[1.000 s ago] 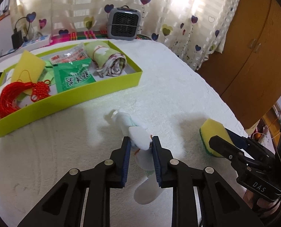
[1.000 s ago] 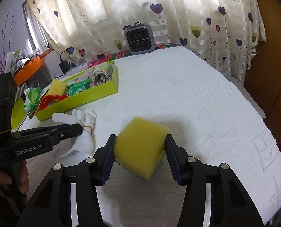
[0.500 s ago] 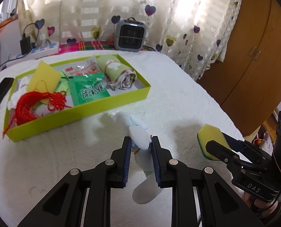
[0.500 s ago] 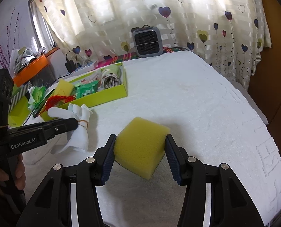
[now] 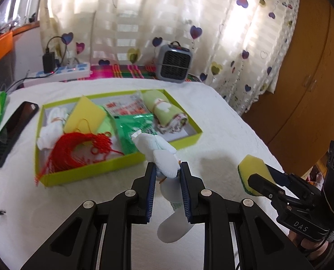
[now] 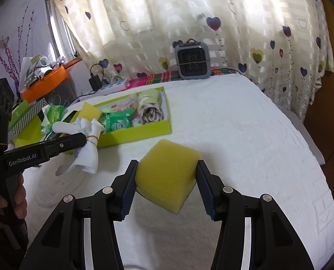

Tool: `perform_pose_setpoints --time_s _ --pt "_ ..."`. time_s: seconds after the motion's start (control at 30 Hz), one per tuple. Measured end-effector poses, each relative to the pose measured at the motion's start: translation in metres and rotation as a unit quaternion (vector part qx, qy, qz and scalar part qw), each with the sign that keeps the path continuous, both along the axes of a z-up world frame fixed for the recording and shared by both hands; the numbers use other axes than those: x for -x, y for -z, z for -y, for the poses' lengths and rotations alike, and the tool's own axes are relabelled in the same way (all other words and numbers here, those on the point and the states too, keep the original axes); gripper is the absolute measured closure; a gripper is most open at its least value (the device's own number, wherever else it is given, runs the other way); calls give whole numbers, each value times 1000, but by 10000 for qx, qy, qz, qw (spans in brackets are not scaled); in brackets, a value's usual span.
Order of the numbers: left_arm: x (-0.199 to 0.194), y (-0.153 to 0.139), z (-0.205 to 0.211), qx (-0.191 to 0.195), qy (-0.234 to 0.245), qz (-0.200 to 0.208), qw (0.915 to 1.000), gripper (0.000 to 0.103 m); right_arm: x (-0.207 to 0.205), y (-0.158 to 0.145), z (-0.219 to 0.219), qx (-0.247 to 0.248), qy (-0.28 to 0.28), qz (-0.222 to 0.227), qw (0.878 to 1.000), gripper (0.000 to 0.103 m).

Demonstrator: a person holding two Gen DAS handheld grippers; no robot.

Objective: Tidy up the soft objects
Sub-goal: 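Carry the sock bundle with the left tool while the right tool carries the sponge to the box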

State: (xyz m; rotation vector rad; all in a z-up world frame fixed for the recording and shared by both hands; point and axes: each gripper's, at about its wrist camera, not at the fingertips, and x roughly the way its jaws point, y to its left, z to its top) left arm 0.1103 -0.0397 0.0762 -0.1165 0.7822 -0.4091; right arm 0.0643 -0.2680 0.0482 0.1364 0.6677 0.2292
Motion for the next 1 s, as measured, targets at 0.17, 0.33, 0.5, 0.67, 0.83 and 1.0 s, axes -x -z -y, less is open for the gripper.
perform_pose_setpoints --time_s 0.17,0.33,0.5,0.67,0.83,1.0 --pt "-11 -6 -11 -9 -135 71 9999 83 -10 -6 -12 11 -171 48 9998 51" --pt "-26 -11 -24 -50 -288 134 9995 83 -26 -10 -24 -74 -359 65 9993 51" --pt "-41 -11 -38 -30 -407 94 9991 83 -44 -14 -34 -128 -498 73 9987 51" --pt "-52 -9 -48 -16 -496 57 9988 83 -63 -16 -42 -189 -619 46 9979 51" --pt "-65 -9 -56 12 -568 63 9984 83 -82 -16 -52 -249 -716 -20 9971 51" --pt "-74 -7 -59 -23 -580 50 9983 83 -97 -17 -61 -191 -778 -15 9968 51"
